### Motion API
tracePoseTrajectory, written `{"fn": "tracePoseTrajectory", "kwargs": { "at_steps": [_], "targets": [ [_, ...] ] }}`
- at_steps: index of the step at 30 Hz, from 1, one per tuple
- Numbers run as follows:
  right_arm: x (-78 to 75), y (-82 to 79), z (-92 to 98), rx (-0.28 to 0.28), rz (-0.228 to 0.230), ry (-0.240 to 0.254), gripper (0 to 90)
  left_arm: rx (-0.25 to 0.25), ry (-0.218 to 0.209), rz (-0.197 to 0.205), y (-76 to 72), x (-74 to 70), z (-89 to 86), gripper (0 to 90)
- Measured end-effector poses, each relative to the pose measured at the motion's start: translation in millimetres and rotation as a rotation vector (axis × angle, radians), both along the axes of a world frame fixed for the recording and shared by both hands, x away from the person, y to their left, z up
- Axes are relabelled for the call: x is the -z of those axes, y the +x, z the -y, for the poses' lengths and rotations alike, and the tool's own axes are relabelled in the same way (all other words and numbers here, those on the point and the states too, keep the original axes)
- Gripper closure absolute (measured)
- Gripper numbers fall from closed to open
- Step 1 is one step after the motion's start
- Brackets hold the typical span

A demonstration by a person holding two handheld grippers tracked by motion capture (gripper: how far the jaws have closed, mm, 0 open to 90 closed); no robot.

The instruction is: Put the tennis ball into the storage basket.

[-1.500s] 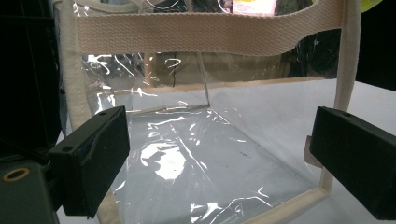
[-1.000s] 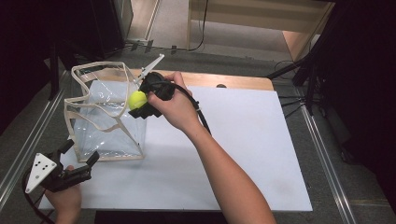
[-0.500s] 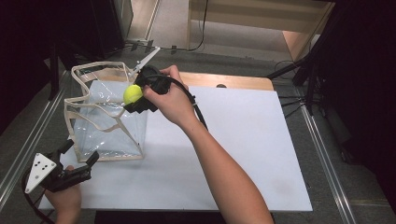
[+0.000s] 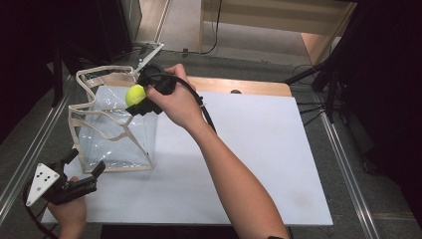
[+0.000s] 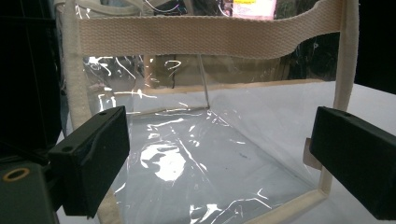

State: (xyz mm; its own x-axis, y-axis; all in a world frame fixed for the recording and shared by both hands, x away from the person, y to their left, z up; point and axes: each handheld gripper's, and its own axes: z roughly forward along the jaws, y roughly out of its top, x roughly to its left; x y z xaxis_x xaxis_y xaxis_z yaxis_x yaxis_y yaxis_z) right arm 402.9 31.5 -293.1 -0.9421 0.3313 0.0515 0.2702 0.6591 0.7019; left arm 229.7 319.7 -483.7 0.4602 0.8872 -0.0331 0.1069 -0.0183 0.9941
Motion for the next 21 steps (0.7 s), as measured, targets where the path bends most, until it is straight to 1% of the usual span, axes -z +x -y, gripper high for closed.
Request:
{"fn": "tracePoseTrajectory", "kwargs": {
  "at_steps": [1,10,11,14,17,18,19,21],
  "targets": [
    [-1.6,1.3,-2.4,-0.008,0.007,-0.002,23.7,0.001,0.0,0.0,0.0,0.0,-0.1,5.3],
    [-6.2,3.0,-13.3,-0.022,0.005,0.0,23.7,0.001,-0.002,0.0,0.1,0.0,-0.2,5.4],
    [-6.3,2.9,-14.7,-0.017,0.002,-0.002,23.7,0.001,-0.002,0.0,0.1,-0.1,-0.3,5.3],
    [-5.8,4.2,-17.6,-0.027,0.005,0.0,23.7,0.001,-0.002,0.0,0.1,0.0,-0.3,5.3],
    [-4.9,5.1,-23.1,-0.021,-0.01,-0.006,23.7,0.001,-0.002,0.0,0.3,0.0,-0.3,5.3],
    [-4.9,5.1,-23.1,-0.021,-0.01,-0.006,23.7,0.001,-0.002,0.0,0.3,0.0,-0.3,5.3],
    [-3.4,7.7,-26.7,-0.038,0.002,0.002,23.7,0.001,-0.004,0.001,0.3,0.0,-0.3,5.3],
    [-3.0,7.7,-29.9,-0.033,-0.006,-0.001,23.7,0.001,-0.004,0.001,0.4,0.1,-0.3,5.3]
  ]
}}
